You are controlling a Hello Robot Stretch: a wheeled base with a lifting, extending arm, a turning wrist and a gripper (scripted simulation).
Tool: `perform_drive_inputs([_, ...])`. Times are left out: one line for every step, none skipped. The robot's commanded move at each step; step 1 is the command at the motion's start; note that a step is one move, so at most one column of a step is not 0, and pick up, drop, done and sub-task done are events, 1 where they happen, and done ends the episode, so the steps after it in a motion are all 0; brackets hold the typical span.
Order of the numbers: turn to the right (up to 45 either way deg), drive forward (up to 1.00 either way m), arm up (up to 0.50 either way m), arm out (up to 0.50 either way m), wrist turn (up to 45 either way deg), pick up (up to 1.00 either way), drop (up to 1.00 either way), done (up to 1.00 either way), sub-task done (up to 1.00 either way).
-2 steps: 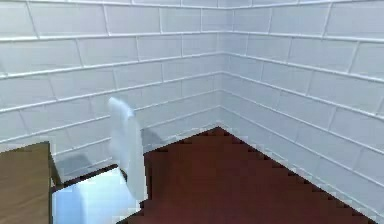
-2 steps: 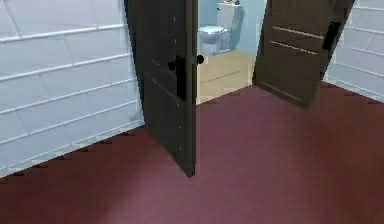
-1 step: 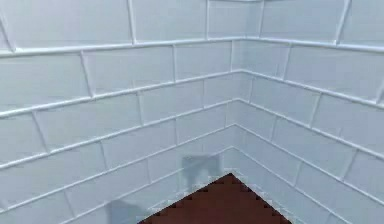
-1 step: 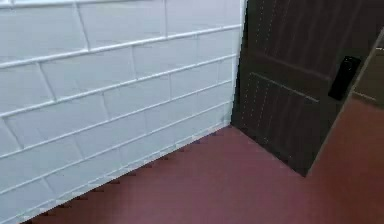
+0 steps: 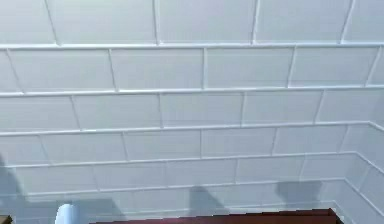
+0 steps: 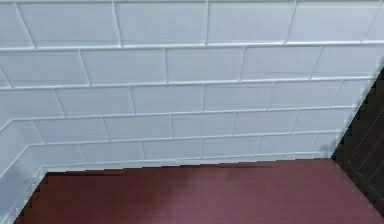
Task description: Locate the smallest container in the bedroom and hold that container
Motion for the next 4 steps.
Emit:
perform_drive_inputs([0.0,0.45,0.00,0.00,0.0,0.00,0.00,0.00,0.00])
perform_drive_inputs([-15.0,0.00,0.00,0.00,0.0,0.00,0.00,0.00,0.00])
perform_drive_inputs([0.0,0.05,0.00,0.00,0.0,0.00,0.00,0.00,0.00])
perform_drive_inputs([-45.0,0.00,0.00,0.00,0.0,0.00,0.00,0.00,0.00])
